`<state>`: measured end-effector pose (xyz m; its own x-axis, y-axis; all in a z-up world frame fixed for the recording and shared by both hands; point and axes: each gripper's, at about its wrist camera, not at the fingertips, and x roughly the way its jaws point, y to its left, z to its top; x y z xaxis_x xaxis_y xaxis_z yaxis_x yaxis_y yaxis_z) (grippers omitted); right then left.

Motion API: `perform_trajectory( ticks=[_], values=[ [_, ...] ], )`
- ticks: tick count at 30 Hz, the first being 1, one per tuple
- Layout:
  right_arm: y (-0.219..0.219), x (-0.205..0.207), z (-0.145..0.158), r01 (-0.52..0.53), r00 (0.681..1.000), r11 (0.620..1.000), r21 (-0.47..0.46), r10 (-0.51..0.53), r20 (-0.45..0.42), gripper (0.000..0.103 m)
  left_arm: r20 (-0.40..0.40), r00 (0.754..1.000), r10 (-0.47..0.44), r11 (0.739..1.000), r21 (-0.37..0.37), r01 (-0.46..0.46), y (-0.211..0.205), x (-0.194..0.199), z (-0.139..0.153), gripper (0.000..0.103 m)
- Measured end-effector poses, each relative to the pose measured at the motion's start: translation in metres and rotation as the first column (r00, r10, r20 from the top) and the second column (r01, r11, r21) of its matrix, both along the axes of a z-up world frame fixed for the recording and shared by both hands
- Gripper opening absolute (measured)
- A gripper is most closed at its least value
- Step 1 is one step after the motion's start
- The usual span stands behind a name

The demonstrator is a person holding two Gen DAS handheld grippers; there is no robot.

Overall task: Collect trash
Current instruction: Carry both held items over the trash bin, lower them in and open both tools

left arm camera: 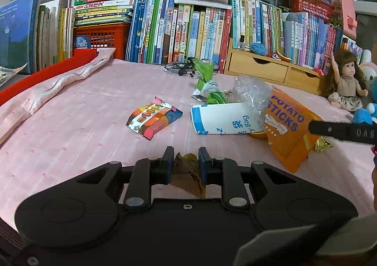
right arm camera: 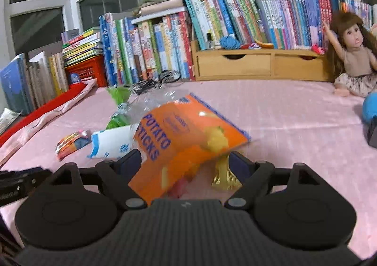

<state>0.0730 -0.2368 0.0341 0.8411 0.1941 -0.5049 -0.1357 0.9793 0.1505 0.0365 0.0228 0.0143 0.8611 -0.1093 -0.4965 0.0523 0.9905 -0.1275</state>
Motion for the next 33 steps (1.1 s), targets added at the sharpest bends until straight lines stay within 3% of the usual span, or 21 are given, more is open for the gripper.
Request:
perform_trajectory(
  ticks=[4,9,12,14,20,33],
  values=[
    [0.003,0.011,-0.005,-0.008,0.999,0.997,0.081,0.012,-0.045,0.086,-0.004,1.000,-0.016,1.000,-0.004,0.016,-0.003,-0.003,0.001,0.021],
    [-0.003,0.038,-0.010,0.095,0.993,0.972,0.213,-0.077,-0.091,0.072,0.003,0.999,-0.039,0.999,-0.002,0.039,-0.005,-0.008,0.005,0.021],
    [-0.008,0.051,-0.012,0.143,0.986,0.953,0.269,-0.115,-0.118,0.058,0.011,0.999,-0.052,0.999,0.003,0.052,-0.006,-0.013,0.008,0.021],
    [-0.007,0.057,-0.011,0.141,0.986,0.948,0.285,-0.109,-0.127,0.038,0.018,0.998,-0.061,0.998,0.003,0.061,-0.007,-0.016,0.011,0.021],
    [0.007,0.037,0.011,0.050,0.999,0.972,0.229,-0.044,-0.029,0.014,0.028,0.997,-0.073,0.997,-0.017,0.073,-0.007,-0.025,0.018,0.021],
    [0.004,-0.055,0.053,-0.118,0.988,0.971,0.207,0.094,0.120,0.009,0.002,0.993,-0.116,0.983,-0.145,0.115,0.003,-0.071,0.036,0.020]
  ],
)
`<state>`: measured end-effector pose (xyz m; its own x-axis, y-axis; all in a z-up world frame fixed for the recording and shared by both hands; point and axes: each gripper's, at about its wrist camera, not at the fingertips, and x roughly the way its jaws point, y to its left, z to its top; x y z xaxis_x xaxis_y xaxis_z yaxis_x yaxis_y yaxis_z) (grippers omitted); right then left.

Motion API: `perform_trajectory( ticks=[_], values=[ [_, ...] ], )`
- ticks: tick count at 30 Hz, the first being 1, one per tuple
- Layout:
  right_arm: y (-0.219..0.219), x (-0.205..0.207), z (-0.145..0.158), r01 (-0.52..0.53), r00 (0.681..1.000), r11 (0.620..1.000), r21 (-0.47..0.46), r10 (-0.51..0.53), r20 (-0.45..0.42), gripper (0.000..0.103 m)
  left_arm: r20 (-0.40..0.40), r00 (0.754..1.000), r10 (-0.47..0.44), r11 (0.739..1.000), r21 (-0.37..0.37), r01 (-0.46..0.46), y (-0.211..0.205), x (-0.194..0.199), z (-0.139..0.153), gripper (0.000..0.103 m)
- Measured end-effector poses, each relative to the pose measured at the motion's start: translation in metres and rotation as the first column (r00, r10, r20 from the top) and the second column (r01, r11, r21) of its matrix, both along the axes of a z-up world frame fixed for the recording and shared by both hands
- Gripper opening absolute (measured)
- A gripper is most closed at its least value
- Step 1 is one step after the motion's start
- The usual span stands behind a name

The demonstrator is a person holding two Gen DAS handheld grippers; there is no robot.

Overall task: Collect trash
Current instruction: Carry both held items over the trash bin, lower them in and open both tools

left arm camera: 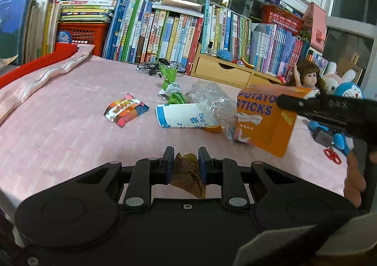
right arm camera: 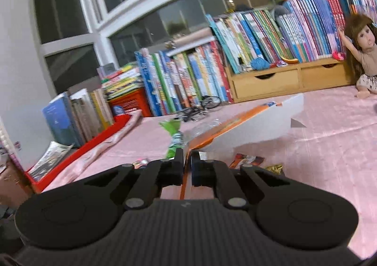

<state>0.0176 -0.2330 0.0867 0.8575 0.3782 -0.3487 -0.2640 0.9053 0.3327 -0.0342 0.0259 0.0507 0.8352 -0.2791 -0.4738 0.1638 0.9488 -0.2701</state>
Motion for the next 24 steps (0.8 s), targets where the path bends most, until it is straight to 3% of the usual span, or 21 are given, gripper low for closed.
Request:
perform_trajectory(
  ticks=[4,12,24],
  values=[
    [0.004,-0.039,-0.002,-0.080,0.997,0.996,-0.029,0.080,0.001,0.009,-0.034,0.999,-0.012,0.999,-0.044,0.011,0.002,-0.030,-0.007,0.020],
    [0.015,-0.112,-0.015,-0.155,0.988,0.984,-0.089,0.154,-0.017,0.009,-0.085,0.995,-0.049,0.999,-0.014,0.048,0.000,-0.073,-0.019,0.020],
    [0.019,-0.167,-0.056,-0.220,0.960,0.972,-0.079,0.201,-0.194,0.008,-0.220,0.968,-0.119,0.990,0.053,0.134,-0.011,-0.111,-0.054,0.020]
  ],
)
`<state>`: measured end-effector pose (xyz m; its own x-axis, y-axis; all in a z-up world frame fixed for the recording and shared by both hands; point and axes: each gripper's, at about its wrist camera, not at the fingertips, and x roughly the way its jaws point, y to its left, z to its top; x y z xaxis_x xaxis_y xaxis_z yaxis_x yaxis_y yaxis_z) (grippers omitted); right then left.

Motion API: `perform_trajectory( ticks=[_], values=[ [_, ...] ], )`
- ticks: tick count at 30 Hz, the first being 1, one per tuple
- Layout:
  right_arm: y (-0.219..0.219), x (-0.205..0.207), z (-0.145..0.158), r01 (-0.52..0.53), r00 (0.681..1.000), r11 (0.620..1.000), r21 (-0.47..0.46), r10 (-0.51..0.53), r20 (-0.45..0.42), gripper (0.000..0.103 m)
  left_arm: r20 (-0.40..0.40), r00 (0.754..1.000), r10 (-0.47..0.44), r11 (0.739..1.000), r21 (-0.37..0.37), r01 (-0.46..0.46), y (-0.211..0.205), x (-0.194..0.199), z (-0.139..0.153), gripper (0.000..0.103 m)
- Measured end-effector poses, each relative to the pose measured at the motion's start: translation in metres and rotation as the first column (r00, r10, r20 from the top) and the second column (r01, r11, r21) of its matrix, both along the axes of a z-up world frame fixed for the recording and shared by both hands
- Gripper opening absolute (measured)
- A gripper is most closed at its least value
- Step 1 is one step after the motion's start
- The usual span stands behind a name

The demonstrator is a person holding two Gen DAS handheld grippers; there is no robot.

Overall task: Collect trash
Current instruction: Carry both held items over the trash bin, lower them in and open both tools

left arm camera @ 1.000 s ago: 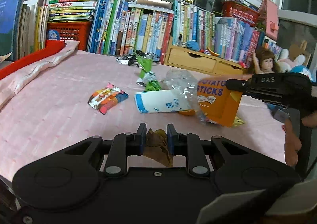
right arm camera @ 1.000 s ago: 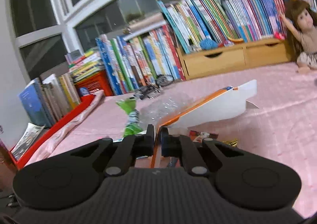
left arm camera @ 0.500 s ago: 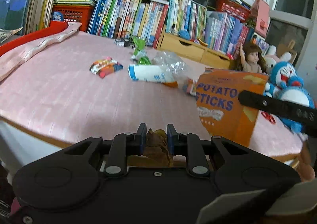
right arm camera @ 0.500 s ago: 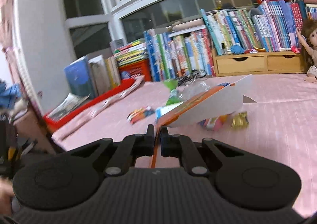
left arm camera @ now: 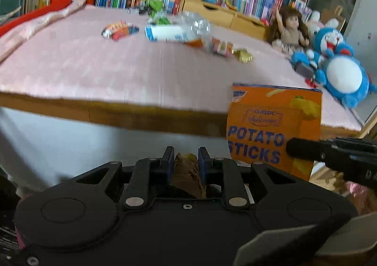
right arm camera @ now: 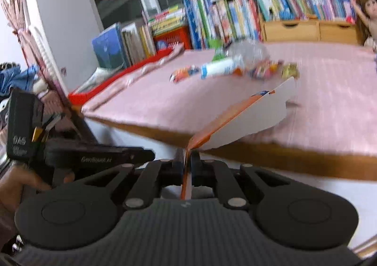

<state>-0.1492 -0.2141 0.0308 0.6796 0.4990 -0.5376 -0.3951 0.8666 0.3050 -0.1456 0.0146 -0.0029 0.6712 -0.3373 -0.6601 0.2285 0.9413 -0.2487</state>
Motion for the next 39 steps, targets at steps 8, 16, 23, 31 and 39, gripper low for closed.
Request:
perform_trajectory(
  ticks=[8,16,23,31,39],
  values=[
    [0.012,-0.015,-0.030,-0.047,0.993,0.998,-0.051,0.042,-0.111,0.008,-0.105,0.994,-0.009,0.998,0.059,0.016,-0.009,0.001,-0.033,0.020],
    [0.020,-0.024,-0.048,-0.079,0.982,0.994,-0.079,0.063,-0.179,0.008,-0.161,0.987,-0.018,0.996,0.082,0.031,-0.014,0.005,-0.053,0.020],
    [0.029,-0.035,-0.066,-0.120,0.965,0.986,-0.115,0.088,-0.248,0.009,-0.197,0.980,-0.026,0.995,0.089,0.044,-0.015,0.008,-0.067,0.020],
    [0.034,-0.038,-0.094,-0.150,0.935,0.982,-0.118,0.102,-0.341,0.008,-0.249,0.968,-0.030,0.993,0.101,0.057,-0.019,0.012,-0.084,0.020],
    [0.035,-0.026,-0.103,-0.154,0.924,0.979,-0.135,0.094,-0.371,0.008,-0.272,0.961,-0.043,0.992,0.106,0.074,-0.023,0.017,-0.090,0.021]
  ],
)
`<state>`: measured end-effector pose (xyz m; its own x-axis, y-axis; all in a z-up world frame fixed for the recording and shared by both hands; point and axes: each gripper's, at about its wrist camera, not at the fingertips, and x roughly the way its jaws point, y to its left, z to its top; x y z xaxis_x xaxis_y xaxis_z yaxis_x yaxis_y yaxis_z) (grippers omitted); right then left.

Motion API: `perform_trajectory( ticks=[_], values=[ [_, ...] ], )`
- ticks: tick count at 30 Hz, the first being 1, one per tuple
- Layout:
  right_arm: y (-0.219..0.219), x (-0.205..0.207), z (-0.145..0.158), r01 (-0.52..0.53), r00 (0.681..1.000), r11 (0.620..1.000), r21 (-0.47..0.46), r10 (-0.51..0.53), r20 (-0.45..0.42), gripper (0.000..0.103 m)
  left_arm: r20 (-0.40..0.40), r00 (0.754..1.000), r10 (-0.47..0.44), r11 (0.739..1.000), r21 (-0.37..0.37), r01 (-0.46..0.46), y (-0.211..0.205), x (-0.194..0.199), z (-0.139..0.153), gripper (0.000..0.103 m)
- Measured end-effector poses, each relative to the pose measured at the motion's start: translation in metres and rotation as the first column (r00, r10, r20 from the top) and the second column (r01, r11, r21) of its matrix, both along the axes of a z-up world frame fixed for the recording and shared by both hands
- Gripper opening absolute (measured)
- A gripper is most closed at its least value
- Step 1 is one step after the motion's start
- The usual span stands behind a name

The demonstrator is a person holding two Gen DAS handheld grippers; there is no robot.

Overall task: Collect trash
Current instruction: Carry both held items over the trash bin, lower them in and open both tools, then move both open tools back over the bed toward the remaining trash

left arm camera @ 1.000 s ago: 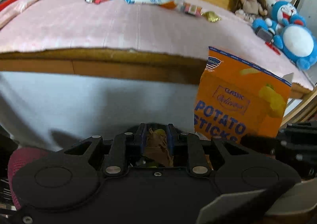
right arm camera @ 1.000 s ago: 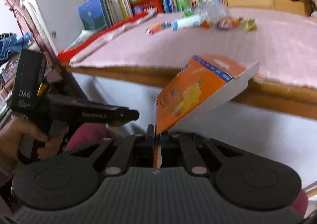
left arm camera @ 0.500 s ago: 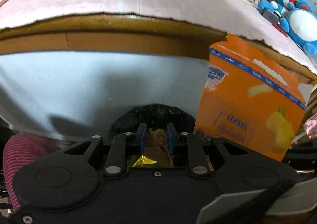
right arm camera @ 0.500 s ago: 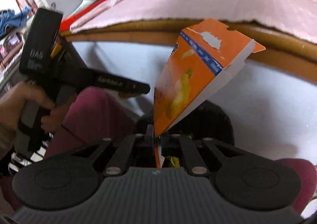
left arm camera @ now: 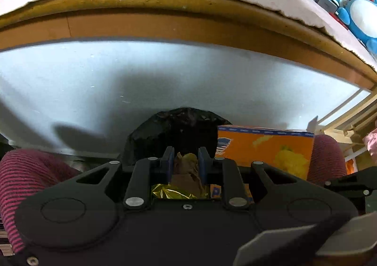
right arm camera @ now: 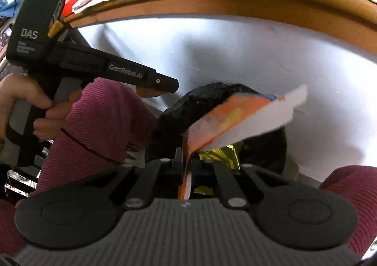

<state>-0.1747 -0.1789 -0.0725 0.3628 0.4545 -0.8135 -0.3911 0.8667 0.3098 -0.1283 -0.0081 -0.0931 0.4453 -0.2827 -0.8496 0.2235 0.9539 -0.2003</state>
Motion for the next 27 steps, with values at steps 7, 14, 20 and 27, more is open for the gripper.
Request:
perform_trajectory(
  ticks=[7,14,20,27],
  values=[
    [0.008,0.012,-0.007,0.027,0.999,0.999,-0.034,-0.028,-0.016,0.017,-0.011,1.000,-0.010,1.000,-0.005,0.010,-0.003,0.001,-0.001,0.024],
    [0.005,0.018,-0.005,0.052,0.999,0.998,-0.030,-0.051,0.013,0.043,0.009,1.000,0.000,1.000,-0.003,0.000,-0.002,0.000,0.005,0.042],
    [-0.002,0.021,0.010,0.069,0.996,0.998,-0.010,-0.069,0.064,0.051,0.062,0.998,0.017,1.000,0.000,-0.017,0.001,-0.002,0.028,0.050],
    [-0.017,0.035,0.059,0.092,0.971,0.995,0.043,-0.099,0.218,0.064,0.257,0.965,0.041,0.999,-0.022,-0.036,0.008,-0.001,0.093,0.072]
  ],
)
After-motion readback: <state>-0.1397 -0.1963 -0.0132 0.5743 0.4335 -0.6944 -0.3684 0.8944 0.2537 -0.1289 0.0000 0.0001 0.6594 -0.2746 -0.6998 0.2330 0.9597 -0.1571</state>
